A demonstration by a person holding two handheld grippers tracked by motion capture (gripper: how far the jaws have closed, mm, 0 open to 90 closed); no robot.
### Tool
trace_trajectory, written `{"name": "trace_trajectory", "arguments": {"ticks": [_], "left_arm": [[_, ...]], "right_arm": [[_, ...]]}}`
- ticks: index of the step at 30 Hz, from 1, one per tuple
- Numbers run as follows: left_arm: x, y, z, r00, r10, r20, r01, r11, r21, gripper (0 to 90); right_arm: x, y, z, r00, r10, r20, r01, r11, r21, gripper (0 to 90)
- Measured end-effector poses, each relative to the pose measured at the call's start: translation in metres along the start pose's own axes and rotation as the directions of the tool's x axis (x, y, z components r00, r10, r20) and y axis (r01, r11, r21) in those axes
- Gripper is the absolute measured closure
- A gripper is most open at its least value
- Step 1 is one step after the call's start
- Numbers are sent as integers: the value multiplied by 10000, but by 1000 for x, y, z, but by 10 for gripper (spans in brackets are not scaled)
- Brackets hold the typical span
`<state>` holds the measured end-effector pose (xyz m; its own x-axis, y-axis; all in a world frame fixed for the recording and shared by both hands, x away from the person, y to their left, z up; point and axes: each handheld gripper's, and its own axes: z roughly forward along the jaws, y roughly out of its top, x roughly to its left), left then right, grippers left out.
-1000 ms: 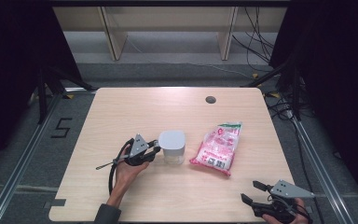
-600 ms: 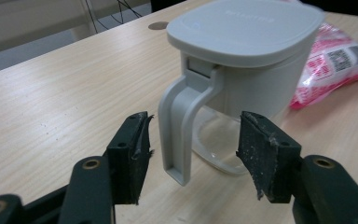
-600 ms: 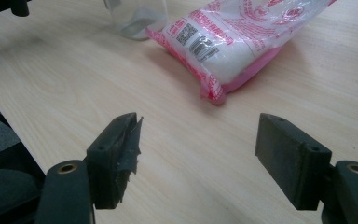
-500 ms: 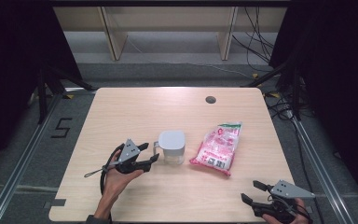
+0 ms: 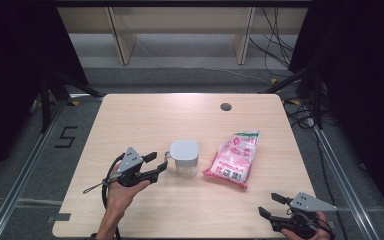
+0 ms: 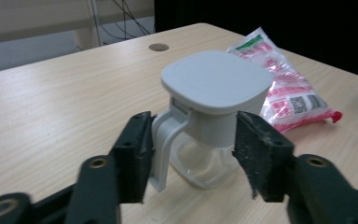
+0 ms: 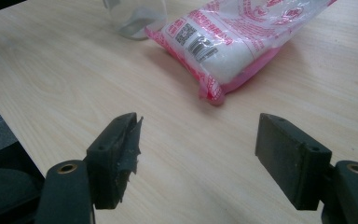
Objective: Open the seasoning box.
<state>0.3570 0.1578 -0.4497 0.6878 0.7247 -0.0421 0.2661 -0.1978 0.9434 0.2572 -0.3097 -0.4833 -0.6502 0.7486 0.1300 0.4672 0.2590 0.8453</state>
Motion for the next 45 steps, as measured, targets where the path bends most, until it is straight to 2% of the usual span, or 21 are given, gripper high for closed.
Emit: {"name": "trace_trajectory", "arguments": {"ticks": [2, 3, 4, 5, 7, 8, 9, 10, 12, 13, 15, 17, 21, 22, 25, 33, 35, 42, 43, 45], "left_arm": [[0, 2, 0, 10000, 2, 18, -2, 10000, -78, 515], [-4, 4, 1, 10000, -32, 38, 33, 9996, -270, 667], [-4, 4, 1, 10000, -32, 38, 33, 9996, -270, 701], [-7, 7, 2, 9996, 291, 65, -289, 9992, -292, 754], [-8, 9, 2, 9993, 368, -43, -369, 9989, -294, 809], [-9, 12, 3, 9990, 438, -97, -442, 9981, -426, 809], [-9, 13, 3, 9989, 451, -118, -456, 9978, -477, 870], [-9, 17, 5, 9989, 466, -42, -467, 9972, -578, 891], [-10, 21, 7, 9983, 575, 9, -574, 9969, -542, 894], [-10, 23, 7, 9981, 609, -3, -608, 9967, -538, 895], [-10, 26, 8, 9981, 615, 9, -613, 9963, -605, 895], [-10, 30, 11, 9982, 582, 108, -572, 9951, -811, 895], [-11, 33, 15, 9988, 473, 87, -465, 9963, -726, 895], [-10, 35, 18, 9987, 482, 146, -470, 9962, -736, 895], [-11, 36, 23, 9992, 366, 141, -356, 9973, -650, 895], [0, 28, 35, 9998, 197, -59, -198, 9996, -214, 895], [2, 24, 38, 10000, 87, -35, -87, 9998, -159, 895], [1, 21, 43, 9993, 280, -256, -278, 9996, 52, 895], [1, 20, 42, 9985, 471, -262, -468, 9988, 138, 895], [1, 19, 41, 9986, 452, -282, -450, 9989, 98, 895]], "right_arm": [[0, 0, -1, 10000, 72, 62, -73, 10000, 40, 309], [1, 0, 0, 9995, 272, 139, -274, 9996, 102, 308], [1, 0, 0, 9996, 261, 74, -262, 9996, 59, 308], [2, 0, -1, 9993, 371, 22, -372, 9993, 88, 308], [2, -1, -1, 9997, 239, 48, -239, 9997, 15, 308], [0, 0, -1, 10000, 44, 11, -44, 10000, -4, 308], [1, -1, -1, 10000, 81, 29, -81, 10000, -1, 308], [1, -1, -2, 10000, -42, 73, 42, 10000, -32, 308], [0, -1, -2, 10000, -31, 82, 31, 10000, -90, 308], [1, -1, -2, 9997, 188, 149, -188, 9998, -38, 308], [0, -1, -2, 9999, 52, 119, -50, 9999, -108, 308], [1, -1, -1, 9999, 14, 132, -13, 10000, -77, 308], [2, 0, -1, 9996, 194, 191, -194, 9998, -22, 308], [0, 0, -1, 9998, -43, 206, 45, 9999, -94, 308], [1, 0, -2, 10000, 33, 73, -32, 9999, -115, 308], [1, 0, -2, 10000, 10, 90, -10, 10000, -83, 308], [0, 0, -2, 9996, -168, 243, 171, 9997, -146, 308], [1, 0, -2, 10000, 26, 55, -26, 10000, -89, 335], [0, 0, -2, 9994, -300, 152, 303, 9993, -195, 347], [1, 2, -2, 9998, -154, 92, 156, 9996, -216, 347]]}}
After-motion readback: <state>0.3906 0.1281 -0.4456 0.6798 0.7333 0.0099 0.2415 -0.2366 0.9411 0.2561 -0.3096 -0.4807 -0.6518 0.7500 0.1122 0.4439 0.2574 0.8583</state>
